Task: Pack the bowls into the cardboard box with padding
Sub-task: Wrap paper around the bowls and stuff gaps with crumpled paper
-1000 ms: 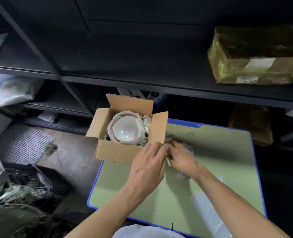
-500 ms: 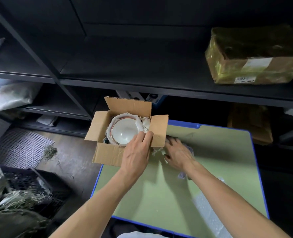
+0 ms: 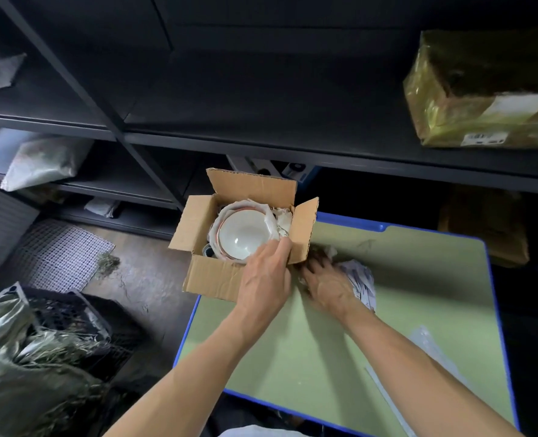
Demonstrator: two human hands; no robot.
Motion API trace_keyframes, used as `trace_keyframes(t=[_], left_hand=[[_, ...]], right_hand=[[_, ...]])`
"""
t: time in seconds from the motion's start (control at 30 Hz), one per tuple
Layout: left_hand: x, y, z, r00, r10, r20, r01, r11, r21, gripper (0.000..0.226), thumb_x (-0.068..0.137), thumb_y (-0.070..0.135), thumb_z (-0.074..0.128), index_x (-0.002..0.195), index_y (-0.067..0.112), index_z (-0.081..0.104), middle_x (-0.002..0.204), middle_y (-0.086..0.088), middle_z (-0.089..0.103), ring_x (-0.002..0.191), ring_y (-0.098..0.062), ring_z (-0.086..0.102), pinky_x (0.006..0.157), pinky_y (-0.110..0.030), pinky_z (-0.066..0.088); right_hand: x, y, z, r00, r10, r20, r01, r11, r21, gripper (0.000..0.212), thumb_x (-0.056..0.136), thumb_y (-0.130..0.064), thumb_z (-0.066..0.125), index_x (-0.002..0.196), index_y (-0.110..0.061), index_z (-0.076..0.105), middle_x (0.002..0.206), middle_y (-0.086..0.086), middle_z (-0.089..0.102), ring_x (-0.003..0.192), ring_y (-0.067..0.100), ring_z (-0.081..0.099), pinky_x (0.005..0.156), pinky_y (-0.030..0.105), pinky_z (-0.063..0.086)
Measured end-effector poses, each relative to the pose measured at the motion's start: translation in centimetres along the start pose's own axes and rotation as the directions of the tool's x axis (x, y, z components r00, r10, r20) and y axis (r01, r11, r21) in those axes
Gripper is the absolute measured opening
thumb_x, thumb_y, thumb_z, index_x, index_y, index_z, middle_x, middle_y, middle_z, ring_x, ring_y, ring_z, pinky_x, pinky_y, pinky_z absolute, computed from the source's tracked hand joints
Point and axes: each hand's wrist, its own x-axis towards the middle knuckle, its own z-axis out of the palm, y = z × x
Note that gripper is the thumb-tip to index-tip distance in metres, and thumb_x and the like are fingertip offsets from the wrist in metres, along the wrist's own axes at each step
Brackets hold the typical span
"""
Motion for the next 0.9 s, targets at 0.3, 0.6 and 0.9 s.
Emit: trace_keyframes(t=[0.3,0.6,0.9], left_hand=[[-0.4,-0.1,-0.1,1.0,-0.001,0.015,0.001,1.0,-0.01,0.027,0.073,-0.005,0.052,0.09,0.014,0.043,0.085,-0.001,0.045,0.075,-0.024,0.037,0.061,-0.037,0.033],[-1.3,-0.2,-0.4,0.996,0.088,0.004,-0.088,0.995,0.038,0.023,0.082,0.002,0.055,0.102,0.013,0.05,0.09,-0.001,0.045,0.079,-0.024,0.04,0.069,-0.037,0.039],[-3.6,1.0,-1.0,0.977,0.212,-0.031,-0.213,0.976,-0.036,0.034,0.089,0.003,0.056,0.123,0.009,0.056,0.106,-0.006,0.046,0.092,-0.026,0.044,0.077,-0.035,0.046]], right_hand=[[-4.0,0.4,1.4,0.998,-0.051,-0.031,0.054,0.994,0.093,0.036,0.087,-0.01,0.052,0.122,-0.016,0.054,0.144,0.012,0.039,0.137,0.035,0.033,0.096,0.047,0.046],[-8.9,0.5,3.3,0.999,-0.046,-0.02,0.049,0.982,0.185,0.05,0.09,-0.007,0.053,0.137,-0.023,0.045,0.159,0.001,0.028,0.149,0.021,0.017,0.111,0.041,0.038],[-10.6,0.2,2.6,0.973,0.115,-0.202,-0.065,0.969,0.237,0.035,0.077,-0.029,0.069,0.111,-0.031,0.062,0.102,-0.005,0.052,0.09,0.022,0.053,0.062,0.033,0.049]])
